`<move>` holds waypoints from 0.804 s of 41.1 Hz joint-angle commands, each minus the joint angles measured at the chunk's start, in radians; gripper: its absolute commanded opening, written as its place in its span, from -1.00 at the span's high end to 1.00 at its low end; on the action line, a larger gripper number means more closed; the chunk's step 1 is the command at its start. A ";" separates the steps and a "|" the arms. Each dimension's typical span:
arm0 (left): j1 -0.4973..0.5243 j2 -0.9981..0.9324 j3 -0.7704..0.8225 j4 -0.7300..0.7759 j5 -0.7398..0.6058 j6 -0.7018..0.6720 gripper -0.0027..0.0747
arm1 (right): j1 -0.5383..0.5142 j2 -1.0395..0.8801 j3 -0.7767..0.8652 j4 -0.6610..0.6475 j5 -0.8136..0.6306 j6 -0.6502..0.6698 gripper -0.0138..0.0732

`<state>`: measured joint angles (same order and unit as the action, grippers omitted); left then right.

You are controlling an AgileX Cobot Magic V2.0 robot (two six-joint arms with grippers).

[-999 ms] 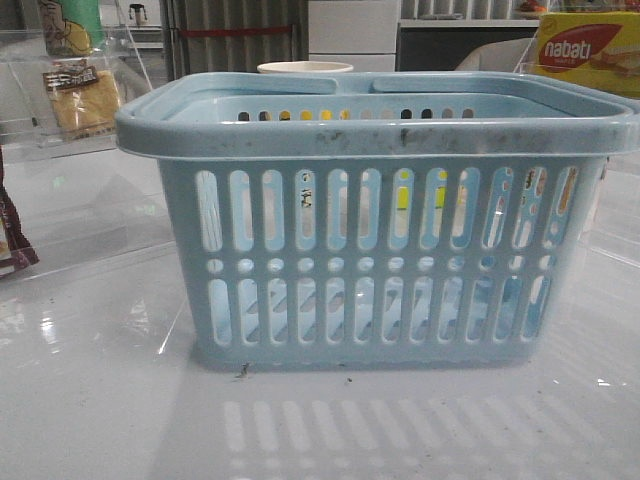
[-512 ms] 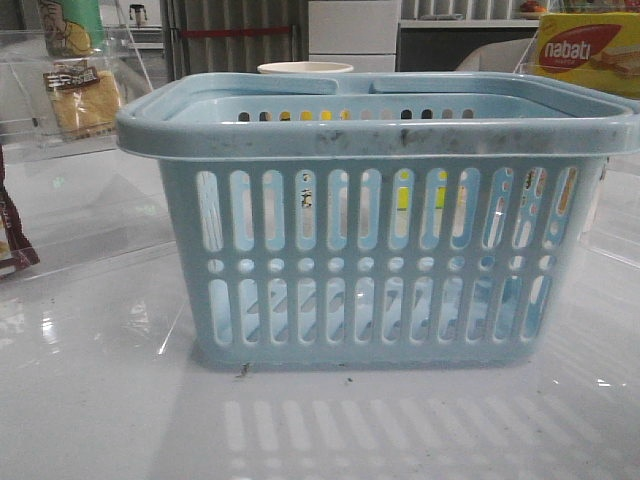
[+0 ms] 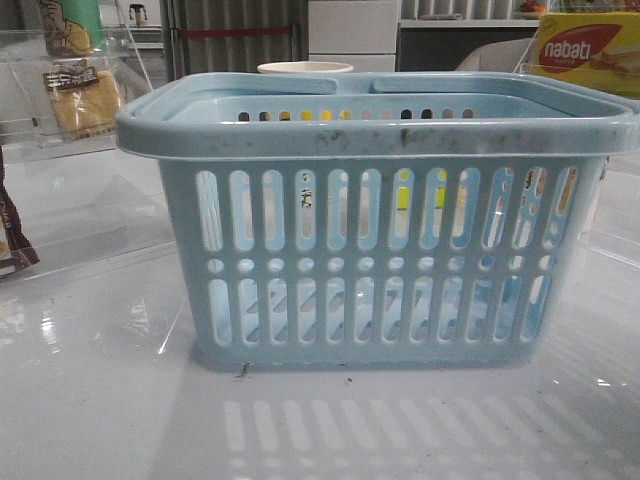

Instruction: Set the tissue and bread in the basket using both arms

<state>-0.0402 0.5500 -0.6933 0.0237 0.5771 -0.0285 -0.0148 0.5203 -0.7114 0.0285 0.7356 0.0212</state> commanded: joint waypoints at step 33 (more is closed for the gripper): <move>-0.075 0.207 -0.001 -0.064 -0.020 0.053 -0.33 | -0.052 0.407 -0.085 -0.006 -0.108 0.029 -0.63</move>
<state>-0.0735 0.7568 -0.6653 -0.0242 0.6262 0.0229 -0.0371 0.8802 -0.7318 0.0285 0.7233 0.0430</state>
